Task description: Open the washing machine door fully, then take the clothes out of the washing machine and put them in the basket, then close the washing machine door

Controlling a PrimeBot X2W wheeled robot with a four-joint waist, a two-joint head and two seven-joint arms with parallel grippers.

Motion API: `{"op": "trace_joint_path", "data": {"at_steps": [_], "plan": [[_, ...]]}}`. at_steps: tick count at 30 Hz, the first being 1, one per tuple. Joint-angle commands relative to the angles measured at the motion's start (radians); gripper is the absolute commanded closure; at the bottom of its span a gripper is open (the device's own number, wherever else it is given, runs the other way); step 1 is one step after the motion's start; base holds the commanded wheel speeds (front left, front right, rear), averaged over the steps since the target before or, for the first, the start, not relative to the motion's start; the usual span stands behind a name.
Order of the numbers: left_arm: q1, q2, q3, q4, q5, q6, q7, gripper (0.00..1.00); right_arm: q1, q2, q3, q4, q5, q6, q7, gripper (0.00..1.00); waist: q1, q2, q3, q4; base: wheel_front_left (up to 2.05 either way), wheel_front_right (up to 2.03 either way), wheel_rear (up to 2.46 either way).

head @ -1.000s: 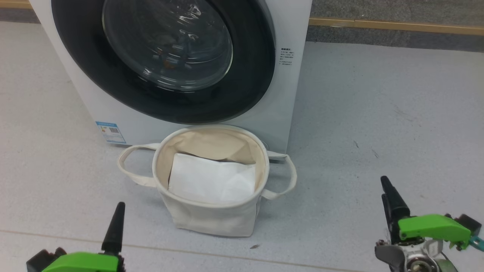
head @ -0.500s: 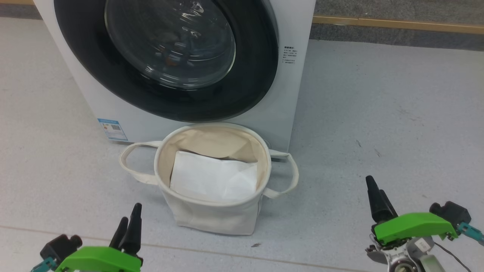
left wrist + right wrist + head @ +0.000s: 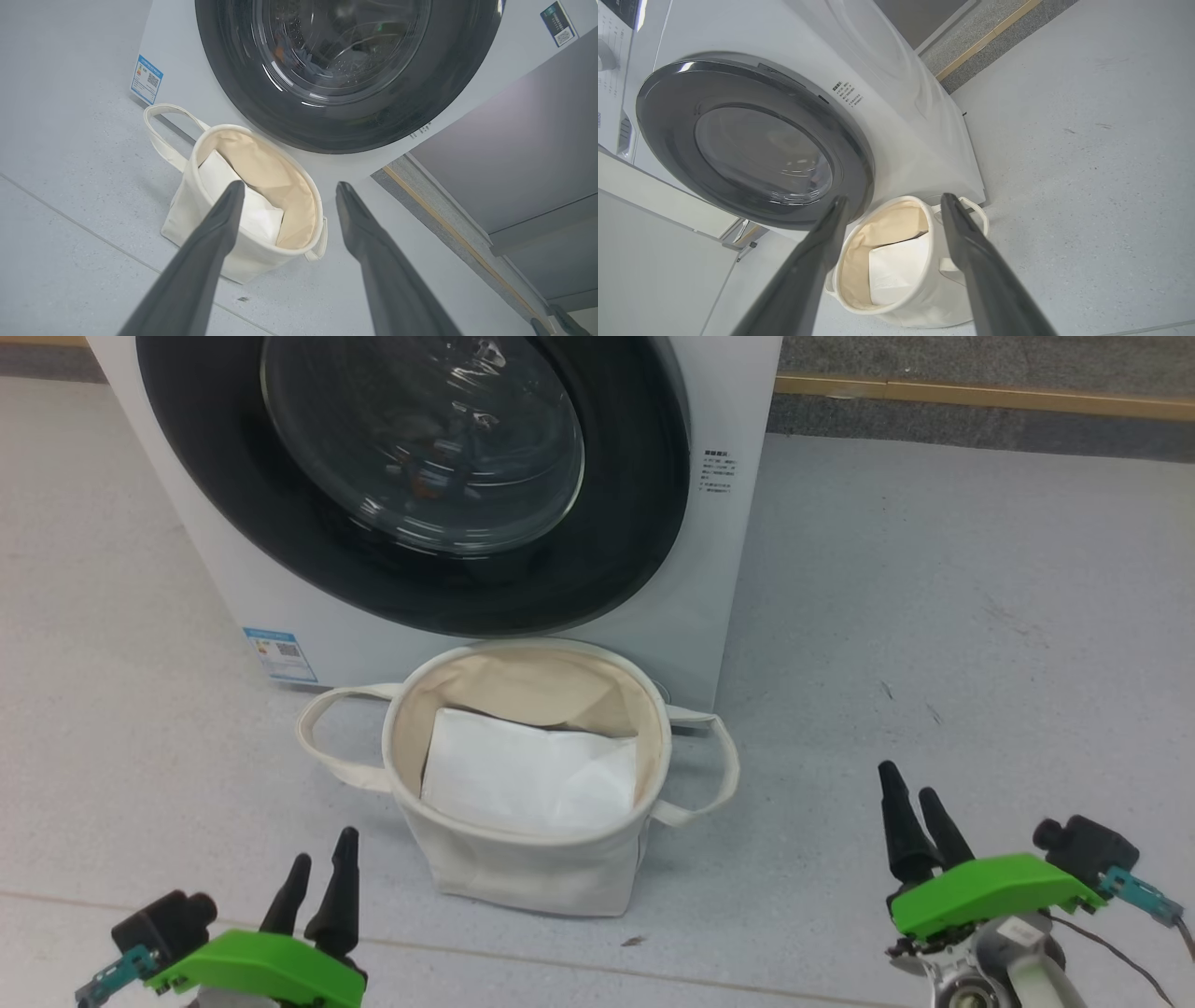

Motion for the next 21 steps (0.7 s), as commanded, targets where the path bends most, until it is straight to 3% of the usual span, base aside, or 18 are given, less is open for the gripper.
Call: {"op": "trace_joint_path", "data": {"at_steps": [1, 21], "plan": [[-0.060, 0.033, 0.010, -0.033, 0.036, 0.009, -0.018, 0.00, -0.068, 0.000, 0.023, -0.044, -0.037, 0.000, -0.017, 0.00, 0.0000, 0.0000, 0.001, 0.000, 0.00, 0.00, 0.00], [-0.098, 0.089, -0.061, -0.039, 0.234, 0.053, -0.077, 0.00, -0.107, -0.007, 0.096, -0.062, -0.254, 0.000, -0.075, 0.00, 0.0000, 0.0000, -0.002, 0.008, 0.00, 0.00, 0.00]]}}
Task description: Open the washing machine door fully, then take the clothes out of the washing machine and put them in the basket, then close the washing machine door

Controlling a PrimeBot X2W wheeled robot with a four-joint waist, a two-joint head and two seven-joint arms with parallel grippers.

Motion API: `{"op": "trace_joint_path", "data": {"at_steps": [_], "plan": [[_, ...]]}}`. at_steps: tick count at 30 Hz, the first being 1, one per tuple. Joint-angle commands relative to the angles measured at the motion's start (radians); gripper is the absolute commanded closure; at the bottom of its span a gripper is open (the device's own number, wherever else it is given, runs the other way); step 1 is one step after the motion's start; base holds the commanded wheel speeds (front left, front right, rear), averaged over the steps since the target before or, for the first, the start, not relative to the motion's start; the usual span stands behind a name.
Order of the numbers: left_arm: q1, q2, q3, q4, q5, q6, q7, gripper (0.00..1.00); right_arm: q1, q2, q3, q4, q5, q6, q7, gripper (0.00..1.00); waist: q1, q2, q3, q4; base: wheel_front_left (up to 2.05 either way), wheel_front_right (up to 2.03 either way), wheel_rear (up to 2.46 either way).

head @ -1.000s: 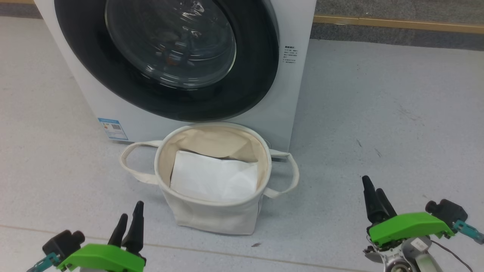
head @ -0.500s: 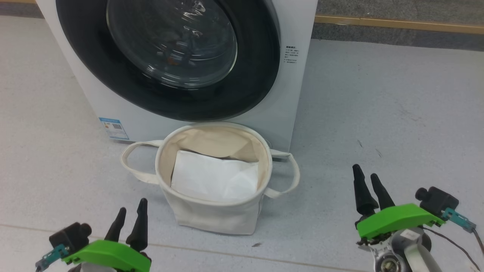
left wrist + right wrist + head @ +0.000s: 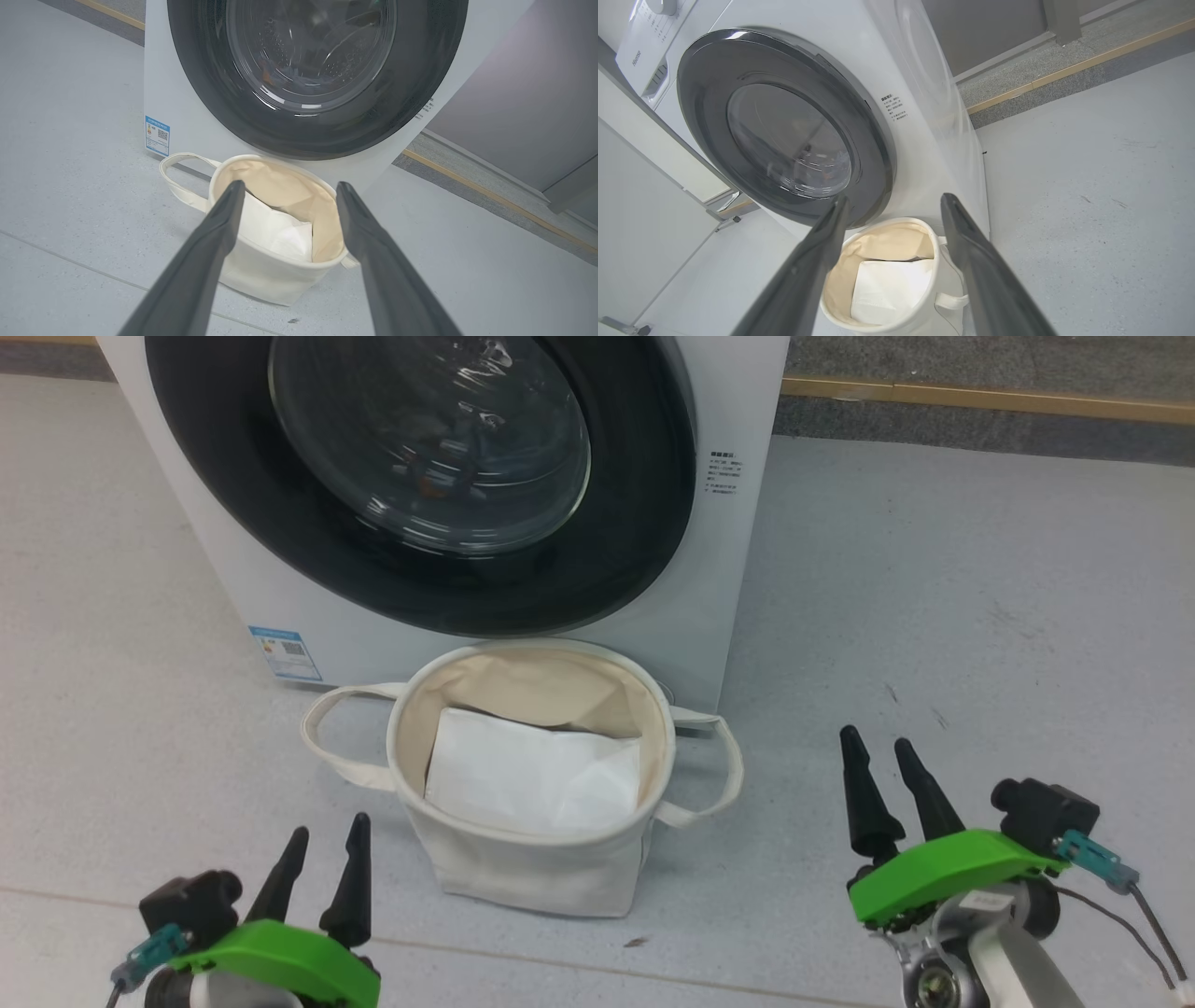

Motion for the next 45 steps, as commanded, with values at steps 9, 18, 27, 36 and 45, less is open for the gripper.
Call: {"op": "trace_joint_path", "data": {"at_steps": [9, 18, 27, 36, 45], "plan": [[-0.072, 0.056, 0.000, -0.036, 0.083, 0.011, -0.039, 0.00, -0.077, -0.010, 0.050, -0.050, -0.121, 0.000, -0.038, 0.00, 0.0000, 0.0000, 0.000, 0.001, 0.00, 0.00, 0.00], [-0.083, 0.089, -0.020, -0.041, 0.162, 0.023, -0.065, 0.00, -0.090, -0.015, 0.082, -0.050, -0.206, 0.000, -0.065, 0.00, 0.0000, 0.0000, -0.003, -0.001, 0.00, 0.00, 0.00], [-0.093, 0.111, -0.050, -0.036, 0.249, 0.048, -0.092, 0.00, -0.107, -0.023, 0.118, -0.048, -0.303, 0.000, -0.091, 0.00, 0.0000, 0.0000, -0.007, 0.002, 0.00, 0.00, 0.00], [-0.103, 0.134, -0.071, -0.039, 0.320, 0.067, -0.121, 0.00, -0.121, -0.029, 0.152, -0.057, -0.413, 0.000, -0.120, 0.00, -0.0001, 0.0000, -0.011, 0.005, 0.00, 0.00, 0.00], [-0.092, 0.145, -0.050, -0.046, 0.302, 0.064, -0.126, 0.00, -0.122, -0.030, 0.151, -0.059, -0.433, 0.000, -0.126, 0.00, -0.0001, 0.0000, -0.004, 0.003, 0.00, 0.00, 0.00]]}}
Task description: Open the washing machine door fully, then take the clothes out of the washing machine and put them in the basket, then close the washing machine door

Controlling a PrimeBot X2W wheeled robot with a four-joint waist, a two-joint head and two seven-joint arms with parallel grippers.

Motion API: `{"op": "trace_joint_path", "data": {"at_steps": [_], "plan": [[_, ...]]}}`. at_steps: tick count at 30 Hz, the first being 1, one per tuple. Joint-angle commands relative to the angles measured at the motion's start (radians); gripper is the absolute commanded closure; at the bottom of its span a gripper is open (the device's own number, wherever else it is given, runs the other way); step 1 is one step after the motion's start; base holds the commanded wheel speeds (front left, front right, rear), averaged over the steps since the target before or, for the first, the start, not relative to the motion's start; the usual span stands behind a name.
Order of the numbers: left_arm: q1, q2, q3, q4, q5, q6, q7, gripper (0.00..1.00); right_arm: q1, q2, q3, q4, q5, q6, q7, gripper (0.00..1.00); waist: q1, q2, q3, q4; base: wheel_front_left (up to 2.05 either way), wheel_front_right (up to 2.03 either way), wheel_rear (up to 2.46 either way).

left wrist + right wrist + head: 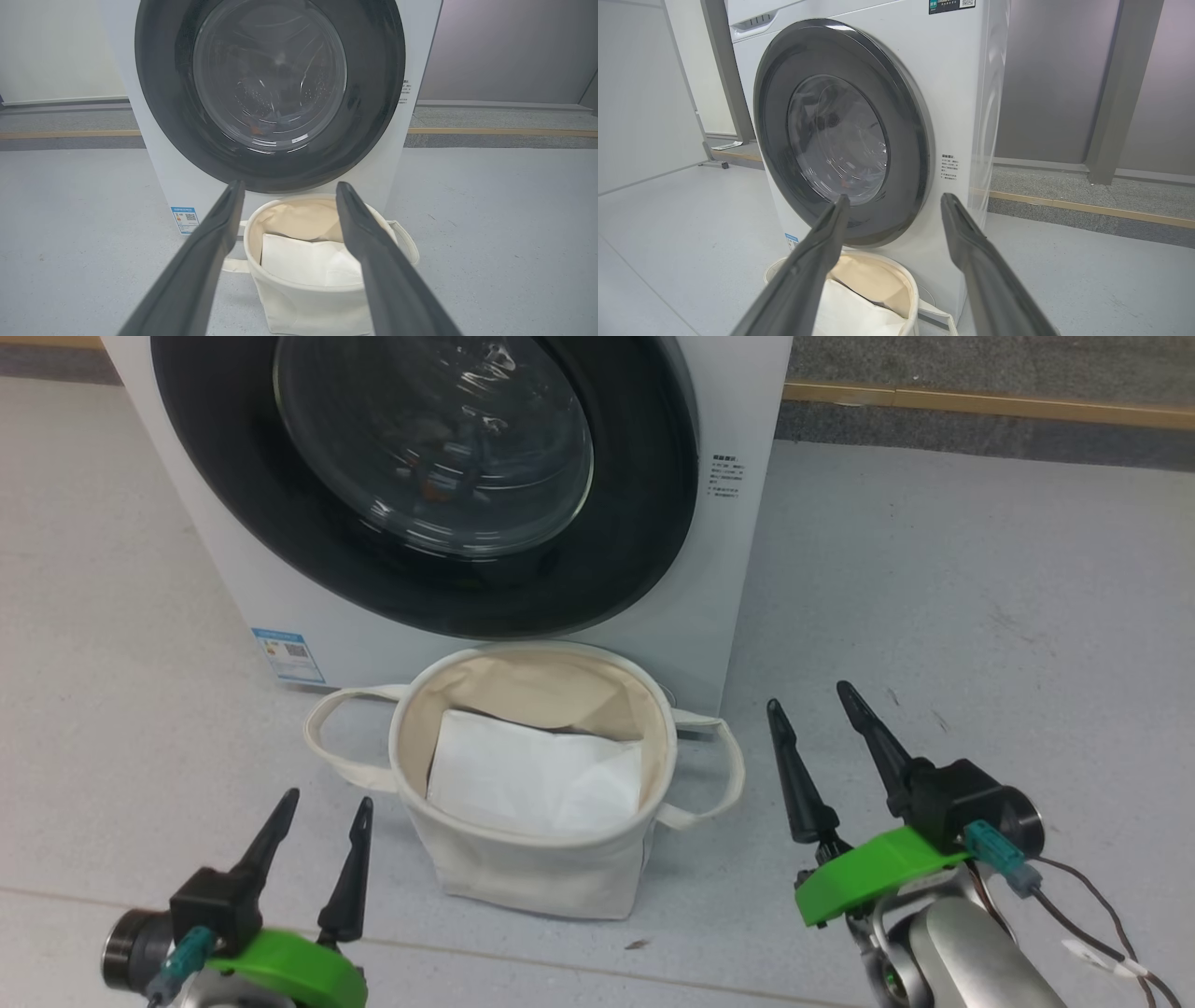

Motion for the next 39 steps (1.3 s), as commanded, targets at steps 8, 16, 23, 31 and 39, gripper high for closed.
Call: {"op": "trace_joint_path", "data": {"at_steps": [8, 16, 23, 31, 39], "plan": [[-0.048, 0.016, 0.093, -0.040, -0.080, -0.021, -0.012, 0.00, -0.053, 0.007, 0.002, -0.033, 0.005, 0.000, -0.012, 0.00, 0.0000, 0.0000, 0.010, -0.001, 0.00, 0.00, 0.00], [-0.050, 0.023, 0.095, -0.037, -0.077, -0.018, -0.012, 0.00, -0.056, 0.011, -0.005, -0.033, 0.007, 0.000, -0.012, 0.00, 0.0000, 0.0000, 0.014, -0.002, 0.00, 0.00, 0.00], [-0.050, 0.020, 0.089, -0.031, -0.088, -0.023, -0.004, 0.00, -0.055, 0.012, -0.015, -0.038, 0.011, 0.000, -0.012, 0.00, 0.0000, 0.0000, 0.017, -0.003, 0.00, 0.00, 0.00], [-0.051, 0.020, 0.076, -0.034, -0.077, -0.025, -0.006, 0.00, -0.054, 0.020, -0.035, -0.041, 0.062, 0.000, -0.012, 0.00, 0.0000, 0.0000, 0.022, 0.001, 0.00, 0.00, 0.00], [-0.049, 0.013, 0.083, -0.043, -0.080, -0.027, -0.009, 0.00, -0.059, 0.024, -0.049, -0.034, 0.074, 0.000, -0.012, 0.00, 0.0000, 0.0000, 0.024, 0.007, 0.00, 0.00, 0.00]]}}
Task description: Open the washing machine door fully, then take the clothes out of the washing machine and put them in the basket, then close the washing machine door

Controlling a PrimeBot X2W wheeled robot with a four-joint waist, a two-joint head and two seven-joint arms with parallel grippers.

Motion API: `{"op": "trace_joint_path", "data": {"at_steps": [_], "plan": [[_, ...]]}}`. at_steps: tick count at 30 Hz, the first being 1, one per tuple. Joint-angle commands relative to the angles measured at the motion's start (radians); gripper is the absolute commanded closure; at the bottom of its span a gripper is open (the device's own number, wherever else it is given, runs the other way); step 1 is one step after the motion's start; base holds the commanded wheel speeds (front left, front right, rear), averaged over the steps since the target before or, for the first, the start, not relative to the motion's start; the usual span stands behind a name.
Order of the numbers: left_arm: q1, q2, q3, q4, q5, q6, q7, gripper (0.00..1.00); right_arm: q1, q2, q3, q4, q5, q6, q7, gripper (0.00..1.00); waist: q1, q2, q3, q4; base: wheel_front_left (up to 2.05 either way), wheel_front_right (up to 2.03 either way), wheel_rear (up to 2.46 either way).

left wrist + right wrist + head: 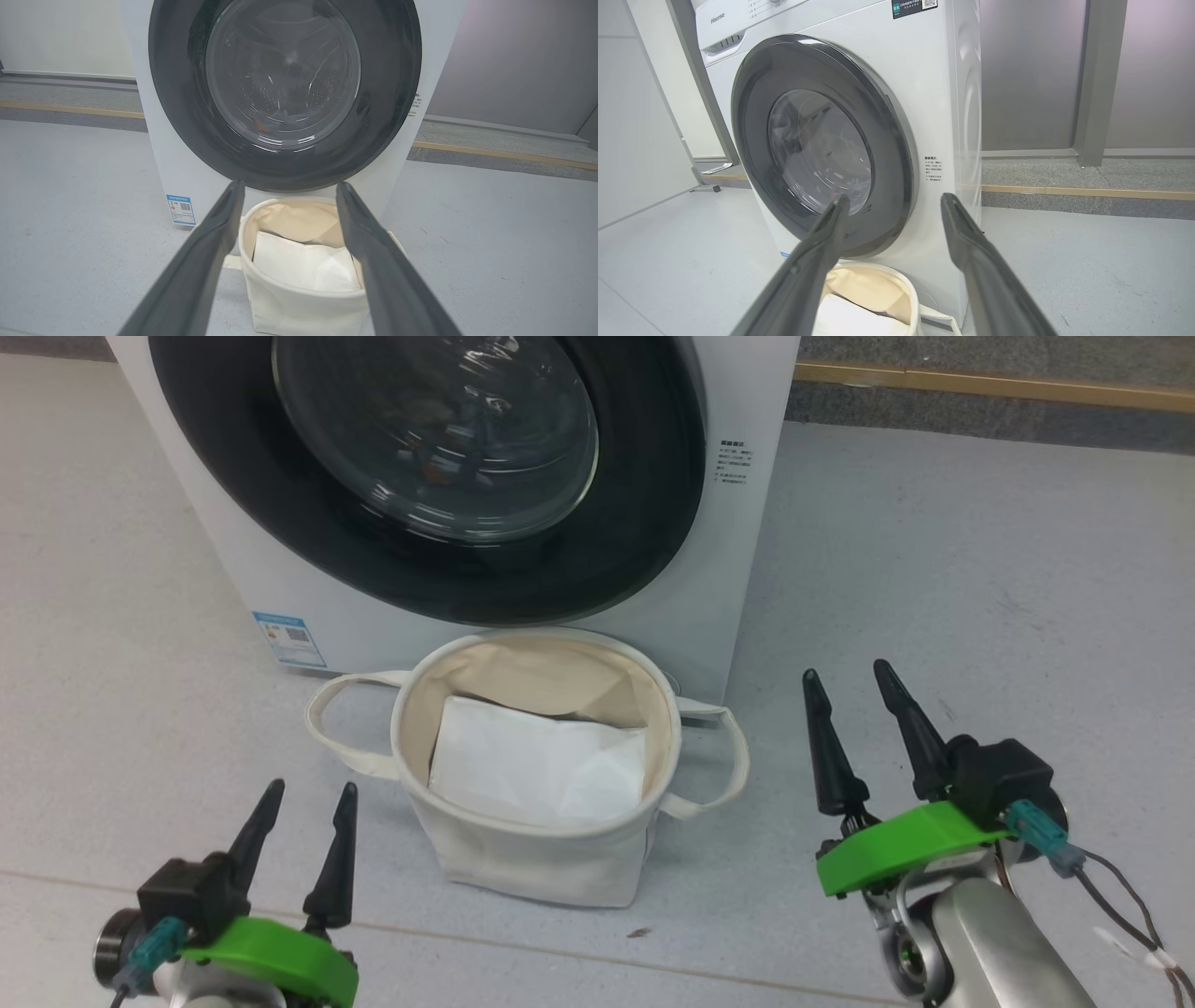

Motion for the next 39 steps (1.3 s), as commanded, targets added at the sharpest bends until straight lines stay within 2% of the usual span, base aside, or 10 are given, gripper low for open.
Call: {"op": "trace_joint_path", "data": {"at_steps": [1, 17, 18, 19, 21, 22, 23, 28, 32, 39], "plan": [[-0.049, 0.020, 0.049, -0.032, 0.003, -0.006, -0.010, 0.00, -0.044, 0.013, 0.009, -0.028, 0.008, 0.000, -0.012, 0.00, 0.0000, 0.0000, 0.001, 0.001, 0.00, 0.00, 0.00], [-0.064, 0.013, 0.045, -0.066, 0.012, -0.012, -0.012, 0.00, -0.123, 0.025, -0.023, -0.004, 0.085, 0.000, -0.012, 0.00, 0.0000, 0.0000, 0.070, 0.026, 0.00, 0.00, 0.00], [-0.067, 0.014, 0.044, -0.070, 0.014, -0.012, -0.012, 0.00, -0.132, 0.025, -0.026, 0.000, 0.090, 0.000, -0.012, 0.03, 0.0000, 0.0000, 0.078, 0.029, 0.00, 0.00, 0.00], [-0.069, 0.014, 0.044, -0.075, 0.015, -0.013, -0.012, 0.00, -0.142, 0.026, -0.031, 0.003, 0.100, 0.000, -0.012, 0.07, 0.0000, 0.0000, 0.088, 0.032, 0.00, 0.00, 0.00], [-0.075, 0.013, 0.042, -0.084, 0.019, -0.015, -0.012, 0.00, -0.161, 0.027, -0.045, 0.006, 0.136, 0.000, -0.012, 0.34, 0.0000, 0.0000, 0.107, 0.040, 0.00, 0.00, 0.00], [-0.079, 0.013, 0.041, -0.089, 0.020, -0.015, -0.012, 0.00, -0.171, 0.027, -0.053, 0.007, 0.156, 0.000, -0.012, 0.61, 0.0000, 0.0000, 0.117, 0.044, 0.00, 0.00, 0.00], [-0.082, 0.012, 0.040, -0.093, 0.021, -0.016, -0.012, 0.00, -0.181, 0.027, -0.060, 0.009, 0.177, 0.000, -0.012, 0.79, 0.0000, 0.0000, 0.128, 0.048, 0.00, 0.00, 0.00], [-0.107, 0.005, 0.032, -0.111, 0.032, -0.021, -0.012, 0.00, -0.238, 0.020, -0.113, 0.018, 0.297, 0.000, -0.012, 0.99, 0.0000, 0.0000, 0.185, 0.075, 0.00, 0.00, 0.00], [-0.129, -0.001, 0.025, -0.124, 0.041, -0.025, -0.013, 0.00, -0.297, 0.013, -0.154, 0.042, 0.443, 0.000, -0.010, 1.00, 0.0000, 0.0000, 0.232, 0.098, 0.00, 0.00, 0.00], [-0.162, -0.017, 0.025, -0.131, 0.055, -0.033, -0.013, 0.00, -0.430, -0.027, -0.210, 0.118, 0.678, 0.000, 0.064, 1.00, 0.0000, 0.0000, 0.299, 0.141, 0.00, 0.00, 0.00]]}}
